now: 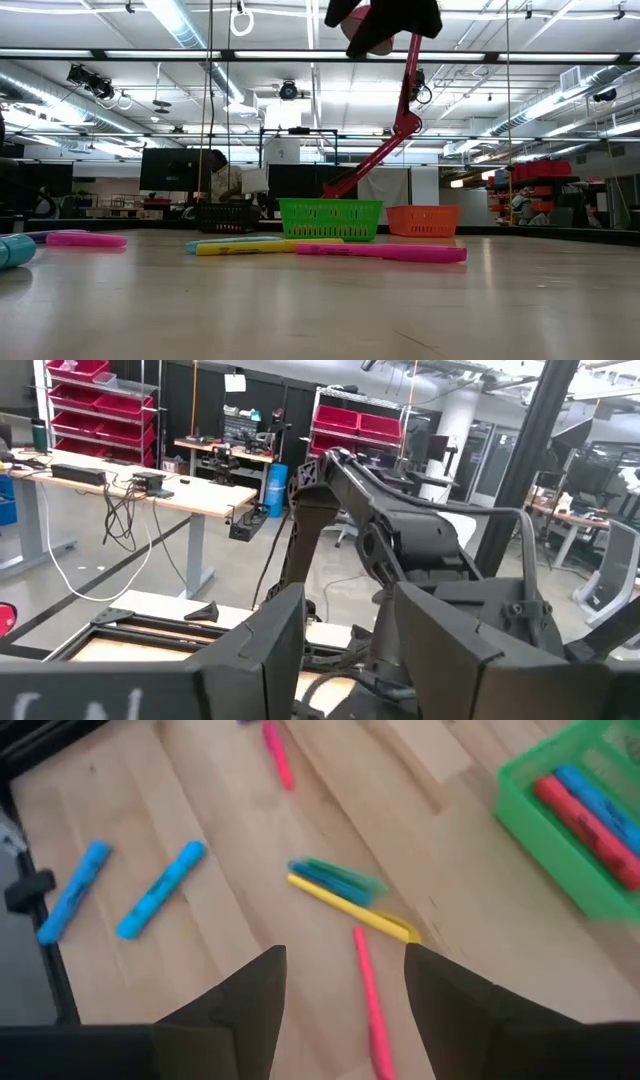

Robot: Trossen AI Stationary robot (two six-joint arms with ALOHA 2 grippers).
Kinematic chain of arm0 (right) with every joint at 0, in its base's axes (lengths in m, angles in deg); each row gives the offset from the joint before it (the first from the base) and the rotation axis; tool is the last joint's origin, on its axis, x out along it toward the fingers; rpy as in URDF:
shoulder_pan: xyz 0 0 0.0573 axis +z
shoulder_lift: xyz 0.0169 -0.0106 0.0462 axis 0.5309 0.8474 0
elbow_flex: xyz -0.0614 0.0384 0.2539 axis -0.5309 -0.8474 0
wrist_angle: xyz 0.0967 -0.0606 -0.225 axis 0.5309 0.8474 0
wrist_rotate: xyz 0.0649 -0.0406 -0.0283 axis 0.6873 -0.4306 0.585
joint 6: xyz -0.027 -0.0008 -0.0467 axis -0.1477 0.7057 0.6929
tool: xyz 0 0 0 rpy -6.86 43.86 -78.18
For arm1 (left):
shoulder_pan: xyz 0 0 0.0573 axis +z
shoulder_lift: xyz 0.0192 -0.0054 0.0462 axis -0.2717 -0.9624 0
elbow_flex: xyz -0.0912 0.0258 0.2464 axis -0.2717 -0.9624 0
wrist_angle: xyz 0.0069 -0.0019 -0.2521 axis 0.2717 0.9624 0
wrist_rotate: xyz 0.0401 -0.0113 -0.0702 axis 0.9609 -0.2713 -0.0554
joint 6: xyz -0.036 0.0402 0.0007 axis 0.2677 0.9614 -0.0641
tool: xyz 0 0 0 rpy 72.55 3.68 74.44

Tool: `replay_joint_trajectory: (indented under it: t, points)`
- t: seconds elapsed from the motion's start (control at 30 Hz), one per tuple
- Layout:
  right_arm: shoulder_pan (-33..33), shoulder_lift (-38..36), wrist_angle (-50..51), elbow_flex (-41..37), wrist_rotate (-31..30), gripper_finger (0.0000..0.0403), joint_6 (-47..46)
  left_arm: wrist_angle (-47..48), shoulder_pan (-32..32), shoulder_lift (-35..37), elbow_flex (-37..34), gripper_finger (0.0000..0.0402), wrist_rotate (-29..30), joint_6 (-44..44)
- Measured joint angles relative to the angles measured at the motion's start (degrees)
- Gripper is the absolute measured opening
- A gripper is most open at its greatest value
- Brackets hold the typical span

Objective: Pick & Place Markers
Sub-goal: Put the pink pen into the black basket

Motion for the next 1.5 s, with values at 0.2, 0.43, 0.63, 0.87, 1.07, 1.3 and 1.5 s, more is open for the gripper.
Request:
replay_joint_trajectory:
  t: [0.2,0.43,0.63,0.87,1.07,1.3,1.5]
  points:
    - [-0.7,0.0,-3.5,-5.5,1.2,0.0206,2.0,0.0,0.0,0.0,0.0,0.0162,0.0,0.0]
    - [-0.6,0.0,-11.5,-13.1,2.6,0.0206,2.1,0.0,0.0,0.0,0.0,0.0162,0.0,0.0]
    - [-0.8,0.0,-14.5,-17.3,2.6,0.0206,1.6,0.1,0.0,0.0,0.0,0.0162,0.0,0.1]
    - [-0.8,3.4,-16.5,-17.9,4.6,0.0206,1.4,0.2,0.0,0.0,0.0,0.0162,0.0,0.2]
    - [-0.8,7.5,-16.6,-17.9,5.9,0.0206,1.4,0.2,0.0,0.0,0.0,0.0162,0.0,0.2]
    - [-0.9,11.7,-17.4,-17.9,8.8,0.0206,2.2,0.2,0.0,0.0,0.0,0.0162,0.0,0.2]
    - [-1.4,13.8,-17.9,-17.6,9.3,0.0203,4.0,0.1,0.0,0.0,0.0,0.0162,-0.1,0.2]
